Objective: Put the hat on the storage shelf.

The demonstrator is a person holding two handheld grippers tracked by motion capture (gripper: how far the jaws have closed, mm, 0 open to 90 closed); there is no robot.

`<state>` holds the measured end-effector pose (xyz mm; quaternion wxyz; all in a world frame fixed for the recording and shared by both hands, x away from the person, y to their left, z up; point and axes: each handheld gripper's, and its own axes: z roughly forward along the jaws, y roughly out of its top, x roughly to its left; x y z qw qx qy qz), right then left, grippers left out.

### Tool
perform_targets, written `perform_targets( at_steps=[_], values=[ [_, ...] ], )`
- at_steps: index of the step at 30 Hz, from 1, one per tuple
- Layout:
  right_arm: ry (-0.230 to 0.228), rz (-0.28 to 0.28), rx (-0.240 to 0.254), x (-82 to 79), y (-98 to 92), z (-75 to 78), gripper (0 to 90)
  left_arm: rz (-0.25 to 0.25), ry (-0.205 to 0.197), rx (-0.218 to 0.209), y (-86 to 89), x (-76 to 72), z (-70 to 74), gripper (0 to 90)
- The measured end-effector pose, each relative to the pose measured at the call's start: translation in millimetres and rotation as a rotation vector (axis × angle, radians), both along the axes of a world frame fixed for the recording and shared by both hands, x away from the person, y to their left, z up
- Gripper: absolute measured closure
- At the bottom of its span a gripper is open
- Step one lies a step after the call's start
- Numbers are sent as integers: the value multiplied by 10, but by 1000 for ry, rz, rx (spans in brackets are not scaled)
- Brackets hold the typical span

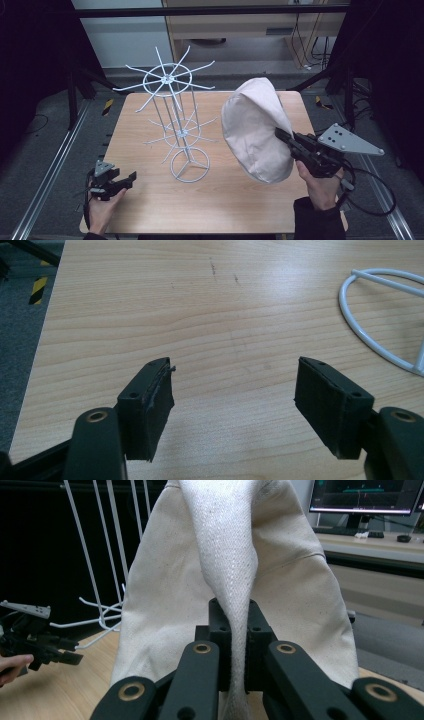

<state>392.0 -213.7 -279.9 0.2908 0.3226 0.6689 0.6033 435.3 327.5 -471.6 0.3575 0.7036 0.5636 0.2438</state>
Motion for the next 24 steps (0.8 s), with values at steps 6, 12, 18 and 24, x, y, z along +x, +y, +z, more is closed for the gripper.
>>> perform_targets(
  at_steps=[6,12,18,24],
  values=[
    [-45,3,17,-39,-11,52,869,1,1,2,4,4,-7,310],
    [-67,3,53,-59,-42,109,869,2,5,-1,0,6,-13,310],
    [-92,8,66,-85,-24,177,870,3,5,-2,1,3,-14,310],
    [-123,23,73,-118,19,290,870,2,4,-2,3,1,-12,310]
  ],
)
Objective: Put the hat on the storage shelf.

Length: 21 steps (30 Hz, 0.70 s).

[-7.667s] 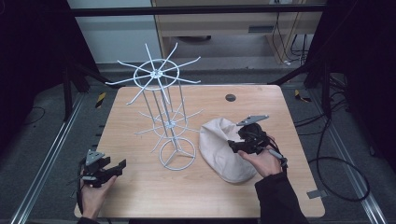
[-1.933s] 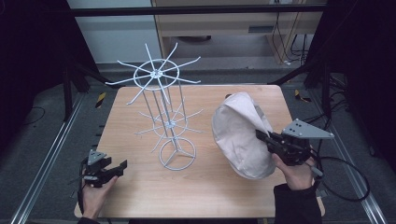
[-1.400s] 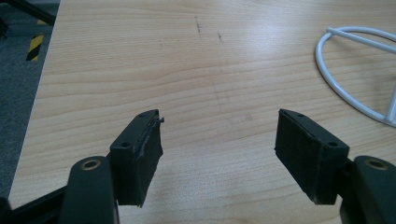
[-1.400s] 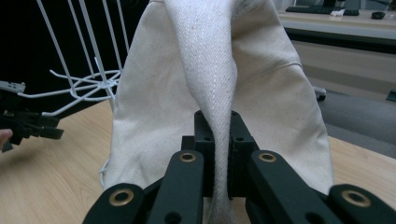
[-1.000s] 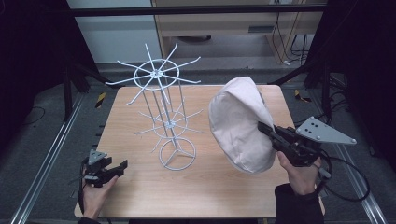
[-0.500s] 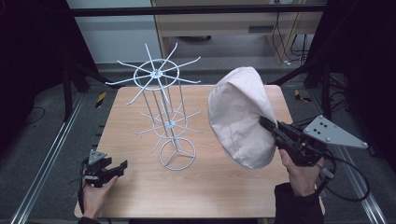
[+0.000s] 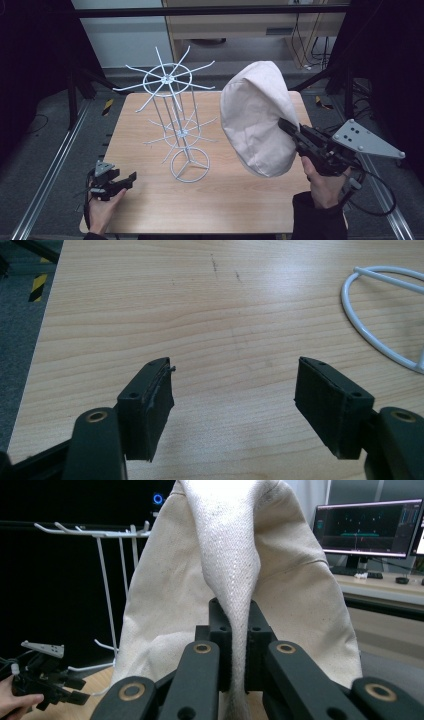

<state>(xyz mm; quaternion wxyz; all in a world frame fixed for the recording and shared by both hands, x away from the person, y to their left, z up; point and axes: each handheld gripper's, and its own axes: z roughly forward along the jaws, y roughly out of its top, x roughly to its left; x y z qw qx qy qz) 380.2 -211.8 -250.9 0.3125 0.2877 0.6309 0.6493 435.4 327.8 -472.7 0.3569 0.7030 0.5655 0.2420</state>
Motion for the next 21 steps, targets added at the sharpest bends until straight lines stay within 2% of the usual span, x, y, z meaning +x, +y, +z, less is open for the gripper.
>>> perform_targets(
  at_steps=[16,21],
  values=[
    [-85,22,49,-63,105,196,870,0,1,0,2,1,0,310],
    [-94,41,59,-53,169,254,870,0,1,0,0,3,-1,310]
  ],
)
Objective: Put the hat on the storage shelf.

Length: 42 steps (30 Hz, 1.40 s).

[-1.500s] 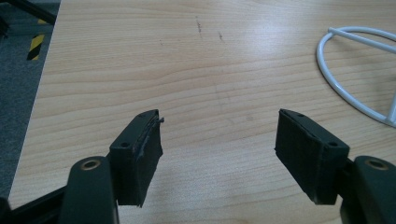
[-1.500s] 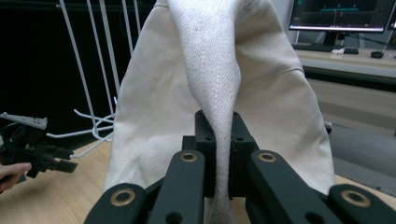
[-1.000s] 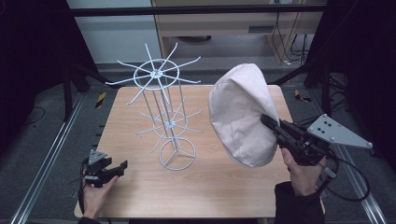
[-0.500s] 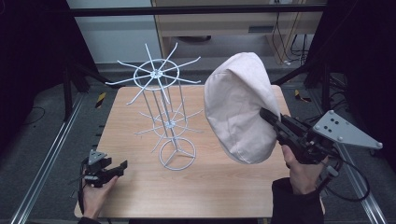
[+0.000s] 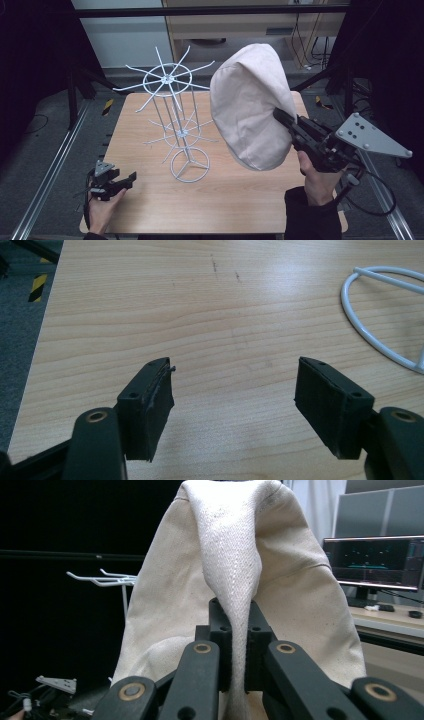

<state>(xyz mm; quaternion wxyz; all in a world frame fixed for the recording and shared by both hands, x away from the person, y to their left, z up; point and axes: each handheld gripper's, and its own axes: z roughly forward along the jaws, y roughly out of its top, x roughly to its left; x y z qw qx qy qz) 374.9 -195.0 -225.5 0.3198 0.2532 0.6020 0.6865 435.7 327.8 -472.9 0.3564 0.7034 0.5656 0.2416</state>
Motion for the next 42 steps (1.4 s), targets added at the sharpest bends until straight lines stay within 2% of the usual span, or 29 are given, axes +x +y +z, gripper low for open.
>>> perform_targets(
  at_steps=[13,18,22,35,42],
  values=[
    [-3,60,-20,157,356,105,870,-3,-1,3,8,2,2,310],
    [8,75,-31,247,466,68,870,-3,-1,2,10,3,4,309],
    [27,94,-35,294,521,-18,870,-2,0,4,11,3,4,309],
    [64,131,-42,373,517,-171,868,-2,5,7,0,6,-2,309],
    [90,139,-64,416,537,-256,862,-5,5,6,-1,6,-3,307]
  ],
)
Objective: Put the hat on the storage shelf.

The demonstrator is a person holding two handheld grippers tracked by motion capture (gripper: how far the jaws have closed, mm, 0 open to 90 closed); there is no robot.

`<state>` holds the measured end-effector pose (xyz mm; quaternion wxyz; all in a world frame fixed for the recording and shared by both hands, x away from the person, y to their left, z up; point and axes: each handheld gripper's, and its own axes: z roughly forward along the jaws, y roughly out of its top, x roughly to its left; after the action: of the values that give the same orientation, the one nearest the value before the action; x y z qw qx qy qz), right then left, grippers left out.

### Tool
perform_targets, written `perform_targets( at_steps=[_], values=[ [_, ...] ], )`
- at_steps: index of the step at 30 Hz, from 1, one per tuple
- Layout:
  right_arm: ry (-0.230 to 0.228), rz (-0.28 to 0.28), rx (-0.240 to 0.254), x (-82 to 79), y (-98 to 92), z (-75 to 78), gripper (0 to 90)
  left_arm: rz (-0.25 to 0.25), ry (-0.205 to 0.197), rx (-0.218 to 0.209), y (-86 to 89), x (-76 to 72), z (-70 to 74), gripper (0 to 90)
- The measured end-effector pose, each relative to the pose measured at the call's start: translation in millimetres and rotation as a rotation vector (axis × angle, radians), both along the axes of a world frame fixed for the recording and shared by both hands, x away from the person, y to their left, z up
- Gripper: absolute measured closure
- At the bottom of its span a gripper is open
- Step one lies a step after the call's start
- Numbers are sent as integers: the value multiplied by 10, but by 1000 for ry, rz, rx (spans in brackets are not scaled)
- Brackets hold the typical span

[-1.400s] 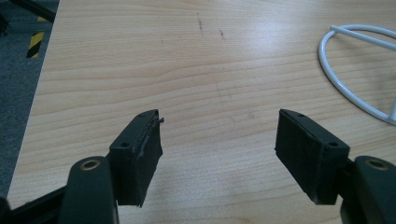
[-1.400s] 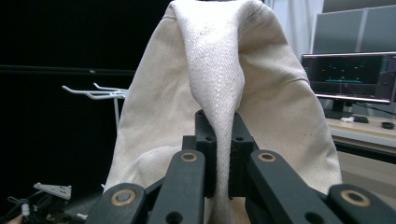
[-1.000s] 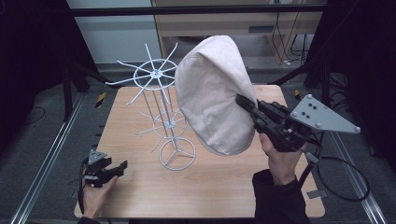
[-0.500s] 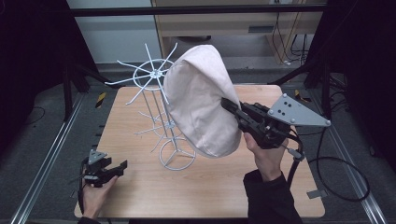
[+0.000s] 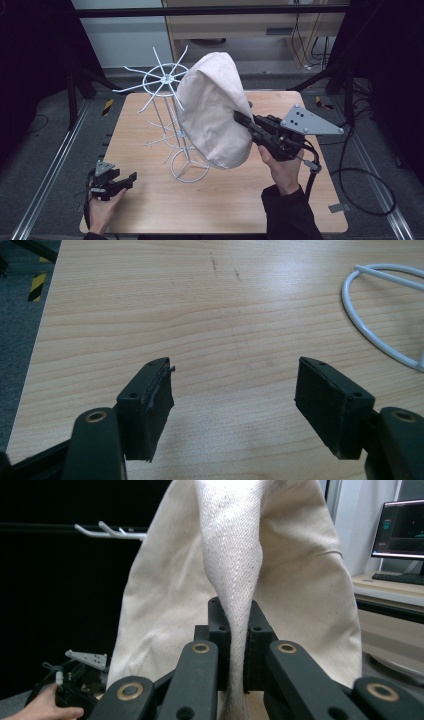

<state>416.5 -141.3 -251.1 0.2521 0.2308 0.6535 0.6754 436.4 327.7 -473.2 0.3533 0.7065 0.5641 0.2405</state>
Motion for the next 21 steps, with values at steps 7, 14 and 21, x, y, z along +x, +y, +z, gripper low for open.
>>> perform_targets(
  at_steps=[7,14,21],
  values=[
    [36,-5,-24,61,16,-106,856,0,-5,-3,3,-1,1,301],
    [63,-9,-53,113,69,-162,848,-4,-11,-5,-2,-2,1,293],
    [80,-14,-74,154,143,-199,836,-6,-11,-3,2,-2,3,293]
  ],
)
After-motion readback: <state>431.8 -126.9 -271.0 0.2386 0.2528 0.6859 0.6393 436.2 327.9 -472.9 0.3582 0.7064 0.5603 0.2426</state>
